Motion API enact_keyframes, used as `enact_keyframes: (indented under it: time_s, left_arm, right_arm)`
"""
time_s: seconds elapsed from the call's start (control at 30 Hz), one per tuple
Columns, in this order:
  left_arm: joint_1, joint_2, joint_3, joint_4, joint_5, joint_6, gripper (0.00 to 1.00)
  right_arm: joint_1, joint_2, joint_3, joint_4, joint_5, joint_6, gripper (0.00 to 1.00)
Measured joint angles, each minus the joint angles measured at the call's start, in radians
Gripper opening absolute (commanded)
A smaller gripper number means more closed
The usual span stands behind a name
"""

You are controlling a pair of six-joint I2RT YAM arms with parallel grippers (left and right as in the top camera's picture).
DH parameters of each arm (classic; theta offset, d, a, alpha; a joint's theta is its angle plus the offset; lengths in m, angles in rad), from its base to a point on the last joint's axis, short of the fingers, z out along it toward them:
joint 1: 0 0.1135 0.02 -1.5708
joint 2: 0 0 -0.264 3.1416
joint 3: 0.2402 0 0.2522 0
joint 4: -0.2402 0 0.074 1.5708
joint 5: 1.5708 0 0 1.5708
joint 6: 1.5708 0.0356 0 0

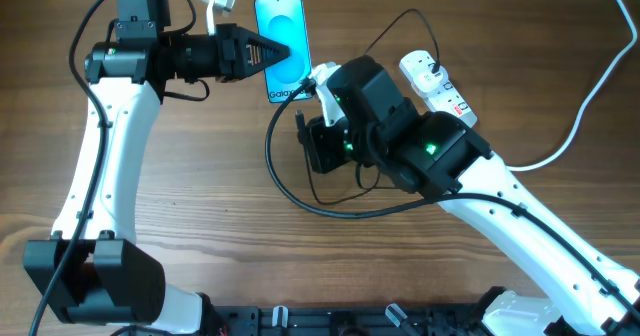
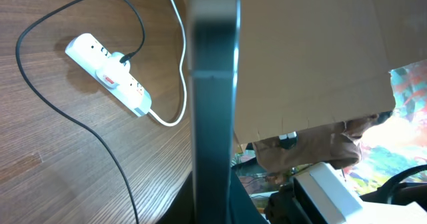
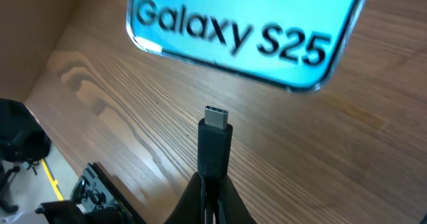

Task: Plug charger to phone and switch on socket
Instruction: 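Lift the plug and bring it up to the phone's bottom port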

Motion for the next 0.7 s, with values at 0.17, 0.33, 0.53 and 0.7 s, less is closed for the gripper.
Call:
enact_keyframes:
  time_s: [0.17,0.33,0.53,0.7]
  left_arm:
    - [-0.035,0.0,0.0,-0.002,-0.001,0.001,0.04]
    - [-0.045,0.0,0.0,0.002,-0.016,0.001,0.04]
    - [-0.045,0.0,0.0,0.015,-0.02,0.001,0.04]
    - [-0.045,0.0,0.0,0.016,-0.02,0.001,0.04]
  right_arm:
    - [0.0,0.0,0.0,0.019,-0.003,0.006,0.05]
    - [0.001,0.0,0.0,-0.014,0.018,0.017,0.05]
    - [0.001,0.0,0.0,-0.024,0.033,0.026,0.04]
    - [0.001,0.0,0.0,-0.013,0.036,0.026,0.05]
